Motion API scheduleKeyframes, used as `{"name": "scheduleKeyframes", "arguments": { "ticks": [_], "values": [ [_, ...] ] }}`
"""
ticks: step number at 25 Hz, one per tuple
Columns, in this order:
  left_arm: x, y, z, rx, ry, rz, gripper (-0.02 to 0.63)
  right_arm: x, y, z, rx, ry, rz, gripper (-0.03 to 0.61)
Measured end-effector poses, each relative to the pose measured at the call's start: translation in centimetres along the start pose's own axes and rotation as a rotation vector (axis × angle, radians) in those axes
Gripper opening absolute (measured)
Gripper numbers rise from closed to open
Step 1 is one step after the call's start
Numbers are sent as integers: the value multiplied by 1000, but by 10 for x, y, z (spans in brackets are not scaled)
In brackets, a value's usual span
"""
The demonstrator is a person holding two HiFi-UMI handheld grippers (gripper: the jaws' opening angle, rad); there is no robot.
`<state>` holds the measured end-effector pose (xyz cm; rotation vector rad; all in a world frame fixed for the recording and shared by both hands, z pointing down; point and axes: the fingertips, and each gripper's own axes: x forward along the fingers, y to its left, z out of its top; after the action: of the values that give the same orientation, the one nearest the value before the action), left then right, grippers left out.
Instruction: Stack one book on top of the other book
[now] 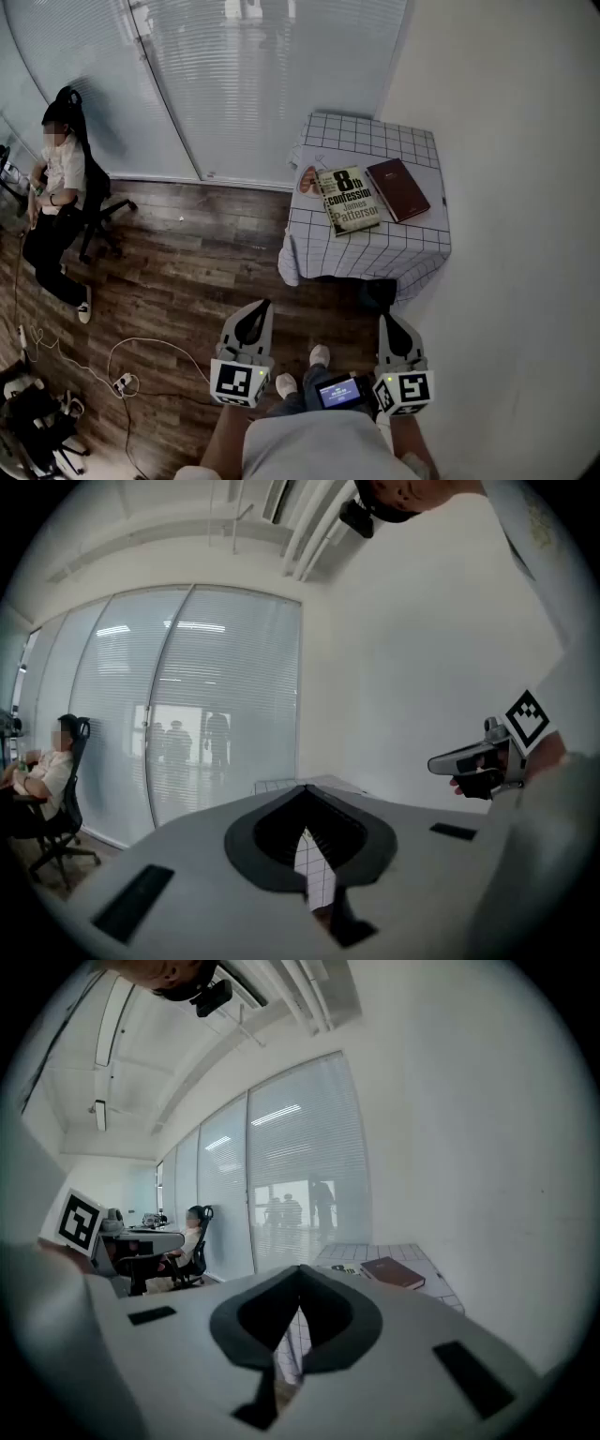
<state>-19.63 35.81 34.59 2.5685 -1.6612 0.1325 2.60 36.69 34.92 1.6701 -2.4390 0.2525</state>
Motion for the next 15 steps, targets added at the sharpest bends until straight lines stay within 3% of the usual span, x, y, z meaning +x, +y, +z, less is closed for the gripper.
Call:
{"name": "scheduleKeyframes", "arguments": {
  "ticks": [10,15],
  "values": [
    [-40,-7,20,4,-44,0,8,-24,40,5,-25,-22,56,6],
    [-47,-9,25,-4,-75,3,8,-33,40,28,75,-169,41,6]
  ]
}}
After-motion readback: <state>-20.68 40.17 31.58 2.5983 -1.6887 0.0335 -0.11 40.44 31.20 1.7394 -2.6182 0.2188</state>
